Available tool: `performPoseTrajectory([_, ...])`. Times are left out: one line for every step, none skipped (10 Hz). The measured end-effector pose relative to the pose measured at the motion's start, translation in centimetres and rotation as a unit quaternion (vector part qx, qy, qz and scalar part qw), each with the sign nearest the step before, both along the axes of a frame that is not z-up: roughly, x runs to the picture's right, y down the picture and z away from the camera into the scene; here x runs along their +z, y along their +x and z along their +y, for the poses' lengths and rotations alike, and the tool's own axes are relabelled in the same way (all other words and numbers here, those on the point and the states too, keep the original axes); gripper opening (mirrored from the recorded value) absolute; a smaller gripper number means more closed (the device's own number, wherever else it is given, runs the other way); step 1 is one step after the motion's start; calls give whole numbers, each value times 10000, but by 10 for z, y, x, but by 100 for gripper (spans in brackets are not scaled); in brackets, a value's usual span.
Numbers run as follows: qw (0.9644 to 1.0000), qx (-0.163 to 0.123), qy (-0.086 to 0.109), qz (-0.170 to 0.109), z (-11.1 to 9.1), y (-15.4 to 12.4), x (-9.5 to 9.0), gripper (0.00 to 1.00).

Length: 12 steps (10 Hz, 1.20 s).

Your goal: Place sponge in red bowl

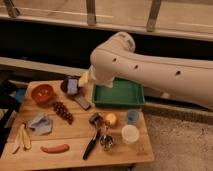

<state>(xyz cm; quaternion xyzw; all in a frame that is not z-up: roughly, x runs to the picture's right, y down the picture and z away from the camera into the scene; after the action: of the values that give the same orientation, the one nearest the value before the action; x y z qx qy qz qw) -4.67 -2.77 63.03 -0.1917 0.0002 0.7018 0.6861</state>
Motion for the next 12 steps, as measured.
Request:
performPoseTrajectory([9999, -51, 29, -128, -4, -22, 9, 80])
performPoseTrajectory([9995, -137, 40, -272, -7, -48, 19, 80])
performPoseTrajectory([9990, -224, 36, -396, -10, -70, 27, 80])
performPoseTrajectory([9980, -344, 19, -524, -13, -94, 37, 80])
performPoseTrajectory([9969, -471, -14, -631, -15, -114, 44, 80])
performPoseTrajectory([9953, -657, -108, -700, -20, -139, 53, 80])
performPoseTrajectory([9941, -758, -212, -752, -20, -154, 56, 80])
performPoseTrajectory([9935, -820, -254, -747, -21, -160, 60, 80])
performPoseTrajectory([9935, -819, -256, -743, -22, -160, 60, 80])
performPoseTrajectory([9935, -821, -259, -747, -22, -160, 60, 80])
performPoseTrajectory([9936, -818, -292, -728, -22, -159, 61, 80])
performPoseTrajectory([9937, -874, -328, -624, -25, -159, 65, 80])
